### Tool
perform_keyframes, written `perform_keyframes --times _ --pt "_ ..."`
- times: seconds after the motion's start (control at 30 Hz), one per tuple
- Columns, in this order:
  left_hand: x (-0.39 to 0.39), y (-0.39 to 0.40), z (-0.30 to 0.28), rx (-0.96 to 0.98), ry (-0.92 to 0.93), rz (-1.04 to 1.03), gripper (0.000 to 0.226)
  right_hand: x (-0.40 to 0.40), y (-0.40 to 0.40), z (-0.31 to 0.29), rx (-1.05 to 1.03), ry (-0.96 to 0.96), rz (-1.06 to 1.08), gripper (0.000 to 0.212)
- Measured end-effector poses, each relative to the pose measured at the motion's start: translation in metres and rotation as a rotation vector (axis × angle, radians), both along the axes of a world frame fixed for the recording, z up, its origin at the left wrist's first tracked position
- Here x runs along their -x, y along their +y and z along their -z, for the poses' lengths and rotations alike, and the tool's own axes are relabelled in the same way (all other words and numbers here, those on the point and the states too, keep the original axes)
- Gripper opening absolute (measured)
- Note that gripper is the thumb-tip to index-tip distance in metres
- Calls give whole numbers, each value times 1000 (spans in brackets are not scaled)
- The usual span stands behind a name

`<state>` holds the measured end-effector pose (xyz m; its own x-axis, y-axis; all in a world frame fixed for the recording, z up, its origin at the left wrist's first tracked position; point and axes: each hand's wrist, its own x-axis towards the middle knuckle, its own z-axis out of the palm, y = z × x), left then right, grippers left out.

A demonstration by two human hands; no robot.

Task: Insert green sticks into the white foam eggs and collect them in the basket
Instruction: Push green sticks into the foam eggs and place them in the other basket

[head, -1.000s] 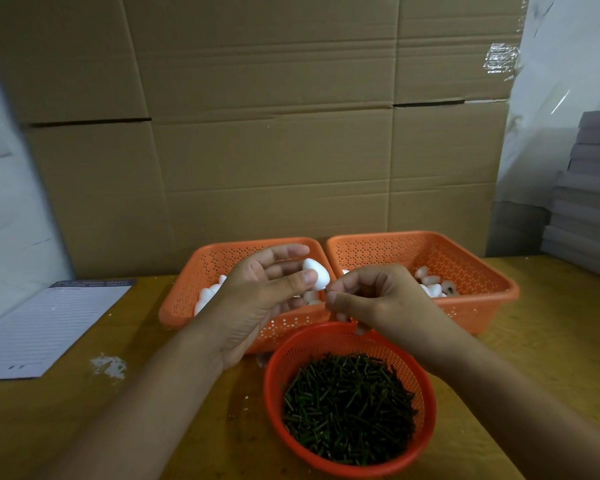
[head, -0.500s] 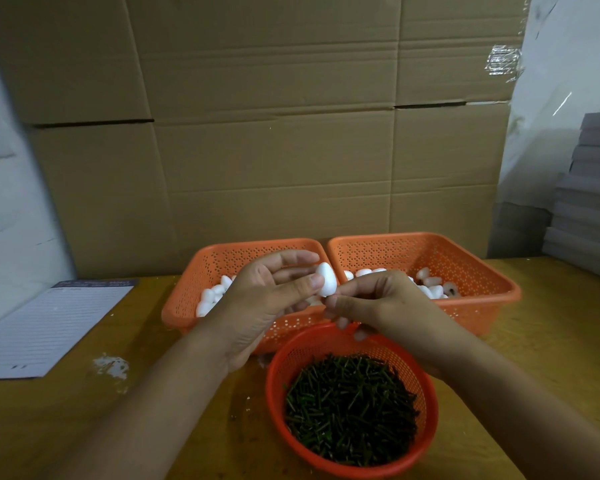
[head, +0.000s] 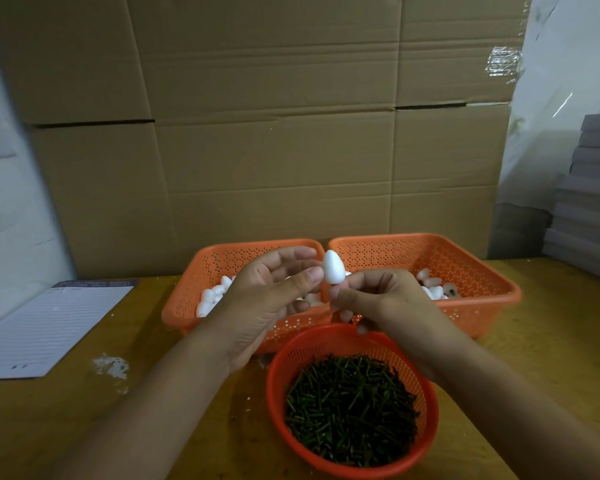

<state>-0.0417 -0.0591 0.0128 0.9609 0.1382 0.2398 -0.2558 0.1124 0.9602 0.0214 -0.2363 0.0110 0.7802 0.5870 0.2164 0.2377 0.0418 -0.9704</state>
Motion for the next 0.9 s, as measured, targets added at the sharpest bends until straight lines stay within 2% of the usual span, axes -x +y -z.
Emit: perform_keyframes --times 0.1,0.4,0.6,0.9 --pt "0 0 0 -34 4 -15 54 0 2 3 5 2 32 10" --pt "-1 1 2 -126 7 -28 45 2 7 7 37 -44 33 14" --pt "0 4 2 -45 -3 88 28 -1 2 5 17 -55 -14 12" --pt "-4 4 6 17 -15 94 42 -2 2 5 -14 -75 -25 12"
